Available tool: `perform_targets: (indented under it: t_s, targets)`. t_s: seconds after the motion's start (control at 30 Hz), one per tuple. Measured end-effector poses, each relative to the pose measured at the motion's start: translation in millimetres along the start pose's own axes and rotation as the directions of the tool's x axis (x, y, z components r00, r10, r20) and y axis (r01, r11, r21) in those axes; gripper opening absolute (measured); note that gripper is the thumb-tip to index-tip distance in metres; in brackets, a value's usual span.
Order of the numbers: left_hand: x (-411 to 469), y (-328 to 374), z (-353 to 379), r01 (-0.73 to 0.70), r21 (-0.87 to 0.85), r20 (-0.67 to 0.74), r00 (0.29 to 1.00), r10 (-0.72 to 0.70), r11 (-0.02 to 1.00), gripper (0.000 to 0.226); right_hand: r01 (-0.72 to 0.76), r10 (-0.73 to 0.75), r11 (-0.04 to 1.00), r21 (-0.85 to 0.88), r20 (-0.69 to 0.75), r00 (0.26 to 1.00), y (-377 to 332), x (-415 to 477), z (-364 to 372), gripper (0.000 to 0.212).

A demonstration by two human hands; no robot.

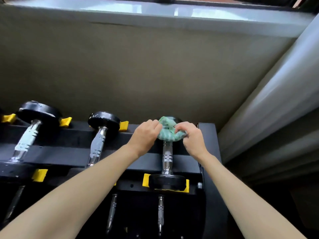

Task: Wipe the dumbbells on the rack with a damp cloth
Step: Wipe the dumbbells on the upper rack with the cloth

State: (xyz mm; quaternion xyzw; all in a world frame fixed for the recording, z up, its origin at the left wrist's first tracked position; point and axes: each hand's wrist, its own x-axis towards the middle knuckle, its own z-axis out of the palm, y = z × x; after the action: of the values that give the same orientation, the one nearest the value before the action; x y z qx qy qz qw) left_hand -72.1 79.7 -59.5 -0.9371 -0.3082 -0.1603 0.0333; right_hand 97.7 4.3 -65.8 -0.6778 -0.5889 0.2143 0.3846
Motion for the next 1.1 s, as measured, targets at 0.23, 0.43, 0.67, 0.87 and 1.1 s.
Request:
perform_targets:
  t_s: [0.23, 0.43, 0.67, 0.87, 1.1]
  targets:
    - [-12.2, 13.9, 18.0, 0.311, -0.294, 0.315, 0.924, -0.216, 0.904, 0.023, -0.18, 0.176, 0.981, 0.069, 0.064, 0.982, 10.3, -16.6, 7.8, 0.057]
    - [-24.1, 21.5, 6.3, 0.261, -0.353, 0.392, 0.913, -0.112, 0.898, 0.025, -0.336, 0.281, 0.922, 0.194, 0.262, 0.923, 7.2, -35.0, -3.1, 0.055]
    - [-40.2, 37.8, -15.0, 0.265, -0.302, 0.617, 0.787, -0.024, 0.916, 0.029, -0.397, 0.304, 0.912, 0.101, 0.483, 0.821, -3.9, -55.5, -14.1, 0.044]
    - [-41.9, 47.8, -31.5, 0.227, -0.222, 0.682, 0.731, -0.015, 0.948, 0.03, -0.465, 0.381, 0.885, -0.027, 0.615, 0.69, -21.2, -59.0, -23.4, 0.033]
    - [-49.0, 55.3, -58.1, 0.272, -0.207, 0.632, 0.77, -0.083, 0.94, 0.024, -0.482, 0.392, 0.876, 0.013, 0.563, 0.727, -30.5, -67.0, -29.1, 0.037]
